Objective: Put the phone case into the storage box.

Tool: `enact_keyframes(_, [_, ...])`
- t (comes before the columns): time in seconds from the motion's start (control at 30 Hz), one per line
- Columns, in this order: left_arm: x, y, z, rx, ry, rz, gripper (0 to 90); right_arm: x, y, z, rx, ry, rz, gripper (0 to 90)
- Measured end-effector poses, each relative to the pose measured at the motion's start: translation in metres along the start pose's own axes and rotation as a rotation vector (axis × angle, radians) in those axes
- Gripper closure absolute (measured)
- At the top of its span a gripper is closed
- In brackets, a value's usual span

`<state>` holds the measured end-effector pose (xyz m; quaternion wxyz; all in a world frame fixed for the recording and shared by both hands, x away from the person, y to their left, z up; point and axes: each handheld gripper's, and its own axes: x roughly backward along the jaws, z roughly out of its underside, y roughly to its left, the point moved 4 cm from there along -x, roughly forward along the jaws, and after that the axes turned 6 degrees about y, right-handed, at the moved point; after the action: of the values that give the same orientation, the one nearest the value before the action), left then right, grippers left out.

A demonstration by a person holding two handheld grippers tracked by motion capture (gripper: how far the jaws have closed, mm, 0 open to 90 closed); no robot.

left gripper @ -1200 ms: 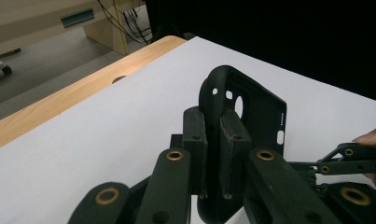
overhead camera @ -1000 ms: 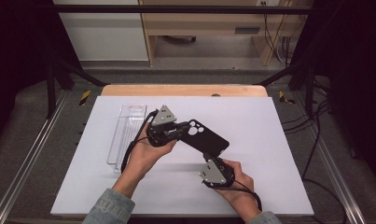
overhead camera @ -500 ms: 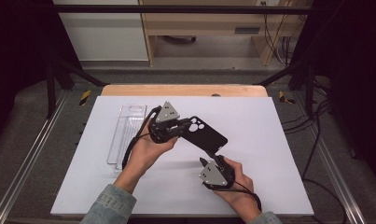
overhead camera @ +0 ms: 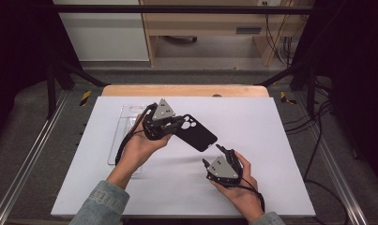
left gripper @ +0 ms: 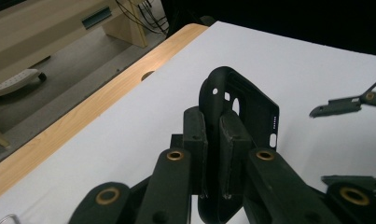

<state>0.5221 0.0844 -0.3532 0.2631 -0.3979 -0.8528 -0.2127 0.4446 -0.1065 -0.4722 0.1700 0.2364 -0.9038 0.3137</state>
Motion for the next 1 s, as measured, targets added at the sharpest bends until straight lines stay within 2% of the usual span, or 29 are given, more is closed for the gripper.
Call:
enact_keyframes(0.03, [0.002, 0.003, 0.001, 0.004, -0.001, -0.007, 82.8, -0.001, -0.005, 0.002, -0.056, -0.01, -0.028, 27.1])
enact_keyframes(0.13, [0.005, 0.007, 0.003, 0.001, 0.005, -0.018, 82.8, -0.002, -0.01, 0.006, -0.12, -0.005, -0.05, 23.1])
enact_keyframes(0.4, [0.014, 0.015, 0.007, -0.03, 0.035, -0.038, 82.8, -0.005, -0.023, 0.016, -0.236, -0.027, -0.081, 15.9])
enact_keyframes(0.5, [0.018, 0.018, 0.01, -0.043, 0.046, -0.049, 82.8, -0.004, -0.027, 0.018, -0.255, -0.03, -0.078, 14.7])
enact_keyframes(0.6, [0.024, 0.021, 0.013, -0.045, 0.047, -0.061, 82.8, -0.003, -0.029, 0.019, -0.268, -0.035, -0.096, 12.6])
enact_keyframes(0.8, [0.036, 0.027, 0.018, -0.047, 0.044, -0.082, 82.8, -0.004, -0.027, 0.02, -0.255, -0.025, -0.111, 12.8])
enact_keyframes(0.93, [0.046, 0.032, 0.022, -0.038, 0.032, -0.094, 82.8, -0.002, -0.03, 0.024, -0.232, -0.03, -0.101, 14.2])
enact_keyframes(1.0, [0.054, 0.036, 0.024, -0.035, 0.032, -0.109, 82.8, -0.001, -0.033, 0.029, -0.236, -0.035, -0.084, 14.1])
